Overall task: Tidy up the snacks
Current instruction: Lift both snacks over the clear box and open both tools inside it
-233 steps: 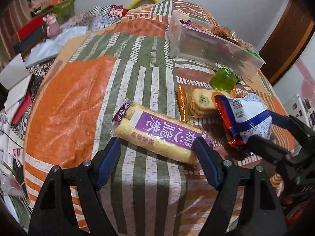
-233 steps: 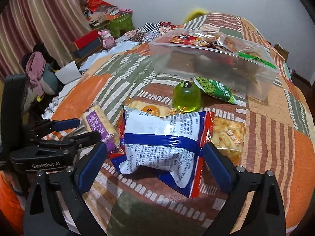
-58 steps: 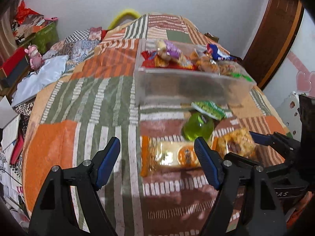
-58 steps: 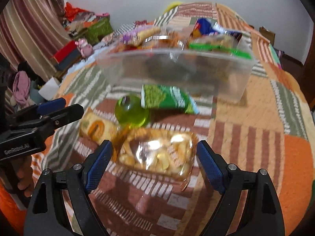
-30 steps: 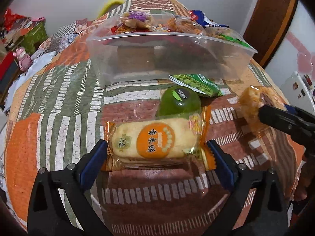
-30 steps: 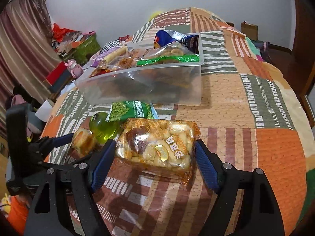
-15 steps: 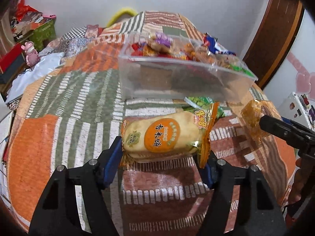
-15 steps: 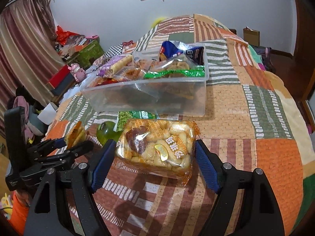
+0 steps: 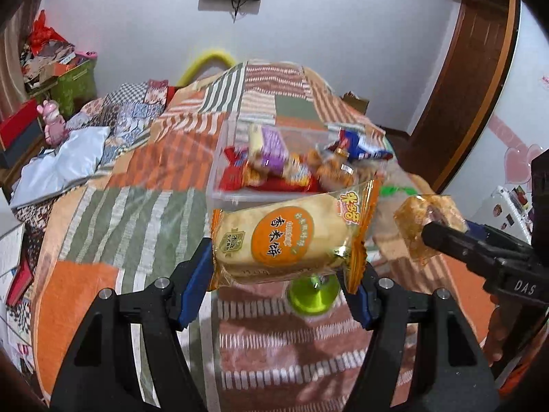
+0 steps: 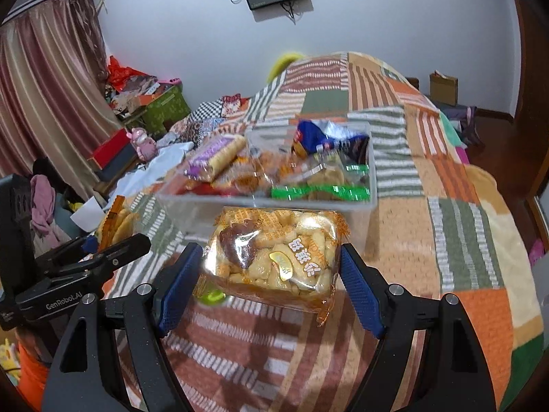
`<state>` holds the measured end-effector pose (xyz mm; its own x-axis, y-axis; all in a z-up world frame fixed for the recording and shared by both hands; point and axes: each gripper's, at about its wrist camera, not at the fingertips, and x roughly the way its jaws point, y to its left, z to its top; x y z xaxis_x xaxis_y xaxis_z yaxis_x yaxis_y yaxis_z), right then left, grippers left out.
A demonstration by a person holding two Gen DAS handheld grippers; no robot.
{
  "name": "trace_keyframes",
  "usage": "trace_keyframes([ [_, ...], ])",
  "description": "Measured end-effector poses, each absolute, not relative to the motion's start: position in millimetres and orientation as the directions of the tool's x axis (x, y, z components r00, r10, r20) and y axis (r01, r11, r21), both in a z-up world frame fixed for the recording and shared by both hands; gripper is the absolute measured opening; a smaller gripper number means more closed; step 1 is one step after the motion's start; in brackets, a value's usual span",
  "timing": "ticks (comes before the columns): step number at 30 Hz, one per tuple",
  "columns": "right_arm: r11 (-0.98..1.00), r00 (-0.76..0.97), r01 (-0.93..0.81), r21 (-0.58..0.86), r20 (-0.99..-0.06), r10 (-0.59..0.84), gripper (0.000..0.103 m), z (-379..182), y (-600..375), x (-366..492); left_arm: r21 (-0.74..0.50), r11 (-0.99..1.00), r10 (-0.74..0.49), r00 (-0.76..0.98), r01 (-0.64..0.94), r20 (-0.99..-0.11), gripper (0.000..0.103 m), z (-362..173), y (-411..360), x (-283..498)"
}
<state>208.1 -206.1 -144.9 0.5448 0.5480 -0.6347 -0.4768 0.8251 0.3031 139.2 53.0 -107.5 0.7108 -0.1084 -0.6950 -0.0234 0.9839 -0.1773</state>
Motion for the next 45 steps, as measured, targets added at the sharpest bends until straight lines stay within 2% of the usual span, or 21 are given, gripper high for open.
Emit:
trace_keyframes([
  [16,0.835,0.614,-0.490,0.248,-0.582,0.533,0.078,-122,-183,262,-0.150,0.988,-0.120,0.756,0.029,-0.643,0.068,-79,50,219],
  [31,0.851,0.601,-0.472,0.231,-0.622,0.502,0.077,-144,-175,308,-0.151,0.987,-0.147,0.714,0.059,-0.684,0.068,-103,38,287],
  [45,0.844,0.601,-0.484,0.234,-0.612,0.514,0.081,-132,-185,296,-0.170,0.981,-0.186,0.674,0.091,-0.715,0.073,-105,26,291],
])
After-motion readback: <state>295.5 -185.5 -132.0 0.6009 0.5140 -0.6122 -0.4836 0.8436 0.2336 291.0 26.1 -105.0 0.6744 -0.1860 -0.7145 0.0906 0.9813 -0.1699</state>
